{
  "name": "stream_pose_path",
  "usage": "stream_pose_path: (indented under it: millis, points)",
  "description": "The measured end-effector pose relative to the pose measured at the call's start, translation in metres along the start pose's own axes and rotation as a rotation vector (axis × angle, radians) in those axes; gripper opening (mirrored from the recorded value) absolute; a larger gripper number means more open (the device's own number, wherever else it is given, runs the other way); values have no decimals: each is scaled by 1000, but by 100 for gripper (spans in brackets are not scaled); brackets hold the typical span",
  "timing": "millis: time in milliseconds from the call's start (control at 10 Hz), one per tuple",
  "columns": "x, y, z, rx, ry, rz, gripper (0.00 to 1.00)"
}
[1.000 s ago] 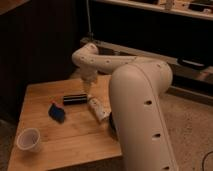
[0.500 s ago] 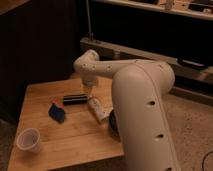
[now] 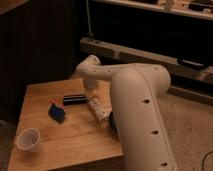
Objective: Stand the bottle upright
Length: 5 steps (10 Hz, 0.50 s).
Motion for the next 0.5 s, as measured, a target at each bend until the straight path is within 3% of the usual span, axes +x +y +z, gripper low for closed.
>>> stream_pose_path:
  millis: [500]
  points:
    - [25,-5,16,27,39,-39,60]
